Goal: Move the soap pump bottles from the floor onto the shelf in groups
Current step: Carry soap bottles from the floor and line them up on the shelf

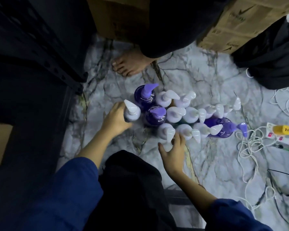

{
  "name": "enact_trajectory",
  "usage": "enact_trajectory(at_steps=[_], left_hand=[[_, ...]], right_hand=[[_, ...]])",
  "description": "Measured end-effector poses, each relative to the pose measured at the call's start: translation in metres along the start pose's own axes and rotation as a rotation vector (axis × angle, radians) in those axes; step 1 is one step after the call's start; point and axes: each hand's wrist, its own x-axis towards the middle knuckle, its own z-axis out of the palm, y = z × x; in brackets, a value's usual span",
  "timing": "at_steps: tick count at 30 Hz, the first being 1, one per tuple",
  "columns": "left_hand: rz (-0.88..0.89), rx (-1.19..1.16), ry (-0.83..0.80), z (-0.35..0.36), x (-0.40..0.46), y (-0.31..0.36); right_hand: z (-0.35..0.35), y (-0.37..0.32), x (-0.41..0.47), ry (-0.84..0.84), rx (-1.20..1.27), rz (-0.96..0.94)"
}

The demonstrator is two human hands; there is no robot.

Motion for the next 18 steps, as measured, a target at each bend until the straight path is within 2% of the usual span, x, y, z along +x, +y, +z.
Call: enact_trajectory(at_steps=[3, 7, 13, 18], left_hand=[[-0.024, -0.052, 0.069, 0.007, 0.006, 0.0], [-0.044, -0.109, 0.049, 0.019, 0.018, -0.009], [-0.113, -0.309, 0.021, 0.037, 0.027, -0.023], [-0.099, -0.397, 0.039, 0.037, 0.018, -0.023]], right_hand=[[0.007, 0.008, 0.005, -0.012, 0.114, 0.043], [0.02, 0.011, 0.018, -0.055, 0.13, 0.133], [0.034, 0.015, 0.027, -0.016, 0.172, 0.193], [0.033, 0.012, 0.024, 0.014, 0.241, 0.254]])
